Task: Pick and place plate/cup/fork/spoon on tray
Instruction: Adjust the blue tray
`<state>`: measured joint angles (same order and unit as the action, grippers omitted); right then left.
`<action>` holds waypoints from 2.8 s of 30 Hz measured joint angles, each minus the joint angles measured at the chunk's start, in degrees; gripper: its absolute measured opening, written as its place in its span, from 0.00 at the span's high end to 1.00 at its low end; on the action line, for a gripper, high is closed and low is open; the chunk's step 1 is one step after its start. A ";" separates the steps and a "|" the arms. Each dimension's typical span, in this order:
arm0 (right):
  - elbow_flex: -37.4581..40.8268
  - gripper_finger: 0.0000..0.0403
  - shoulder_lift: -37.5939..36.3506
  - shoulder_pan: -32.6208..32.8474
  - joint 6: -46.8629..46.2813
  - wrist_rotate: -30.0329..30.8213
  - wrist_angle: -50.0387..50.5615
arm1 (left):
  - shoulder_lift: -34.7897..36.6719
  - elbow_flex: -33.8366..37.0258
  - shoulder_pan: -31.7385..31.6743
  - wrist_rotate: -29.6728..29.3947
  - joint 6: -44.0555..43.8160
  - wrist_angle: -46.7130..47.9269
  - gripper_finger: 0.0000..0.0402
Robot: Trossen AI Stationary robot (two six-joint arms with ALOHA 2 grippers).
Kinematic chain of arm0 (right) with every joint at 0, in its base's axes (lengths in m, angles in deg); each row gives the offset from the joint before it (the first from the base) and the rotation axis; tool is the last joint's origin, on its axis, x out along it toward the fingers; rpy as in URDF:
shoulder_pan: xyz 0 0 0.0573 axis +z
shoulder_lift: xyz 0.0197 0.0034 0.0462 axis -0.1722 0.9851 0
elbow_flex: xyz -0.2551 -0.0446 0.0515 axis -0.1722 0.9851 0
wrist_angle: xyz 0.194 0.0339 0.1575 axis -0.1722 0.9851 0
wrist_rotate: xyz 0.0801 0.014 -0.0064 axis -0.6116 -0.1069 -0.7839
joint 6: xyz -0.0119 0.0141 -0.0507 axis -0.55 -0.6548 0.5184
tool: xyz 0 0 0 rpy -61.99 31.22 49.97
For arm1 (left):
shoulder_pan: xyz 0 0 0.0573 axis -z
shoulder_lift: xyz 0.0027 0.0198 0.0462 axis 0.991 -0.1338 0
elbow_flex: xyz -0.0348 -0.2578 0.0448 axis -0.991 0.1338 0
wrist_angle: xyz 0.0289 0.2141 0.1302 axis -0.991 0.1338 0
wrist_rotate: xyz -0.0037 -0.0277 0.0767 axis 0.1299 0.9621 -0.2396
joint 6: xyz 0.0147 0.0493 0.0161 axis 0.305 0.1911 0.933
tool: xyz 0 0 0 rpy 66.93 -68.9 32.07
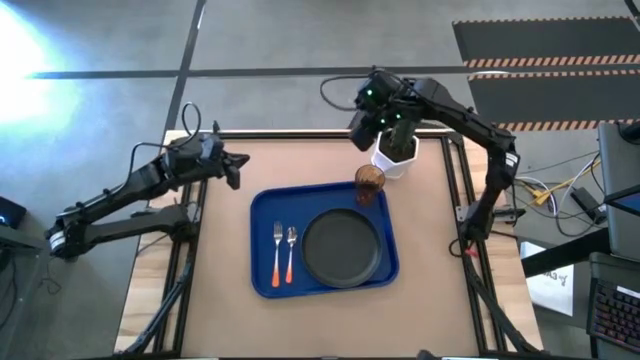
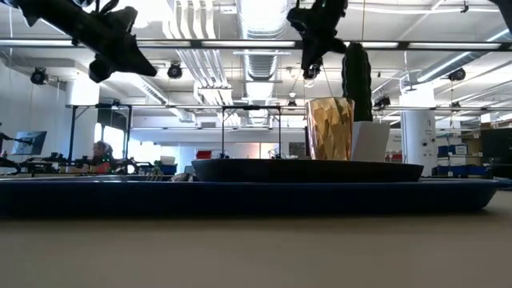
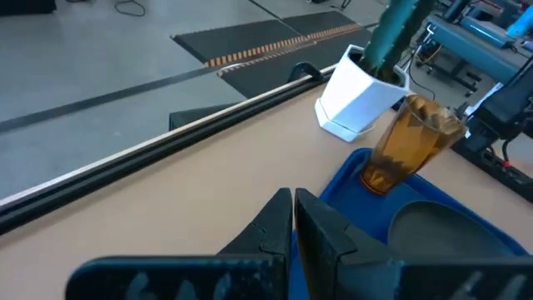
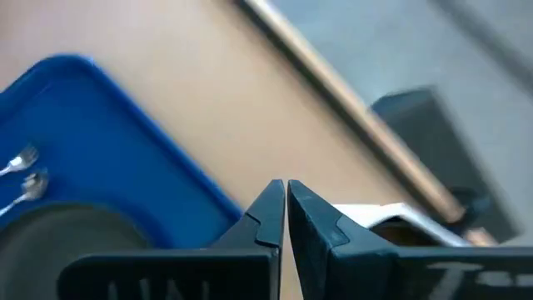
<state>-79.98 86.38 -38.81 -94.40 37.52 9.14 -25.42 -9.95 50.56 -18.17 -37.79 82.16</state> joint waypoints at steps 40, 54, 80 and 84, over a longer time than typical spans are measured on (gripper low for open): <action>-14.82 0.98 -2.03 45.50 0.94 6.61 -20.89 | -63.71 -22.39 1.07 15.43 1.55 -26.44 1.00; -16.68 0.98 -1.95 53.91 0.94 14.09 -20.88 | -71.73 -33.69 3.34 20.85 1.56 -19.15 1.00; -15.74 0.98 -1.86 53.91 0.31 13.48 -21.77 | -82.09 -38.05 6.69 15.48 -0.02 -14.98 1.00; -15.65 0.98 -1.86 53.91 0.30 13.46 -21.75 | -82.44 -38.62 7.45 16.58 -0.07 -14.75 1.00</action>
<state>-95.63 84.52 15.10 -94.10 50.98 -12.62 -107.86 -48.57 58.01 -1.59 -37.86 67.42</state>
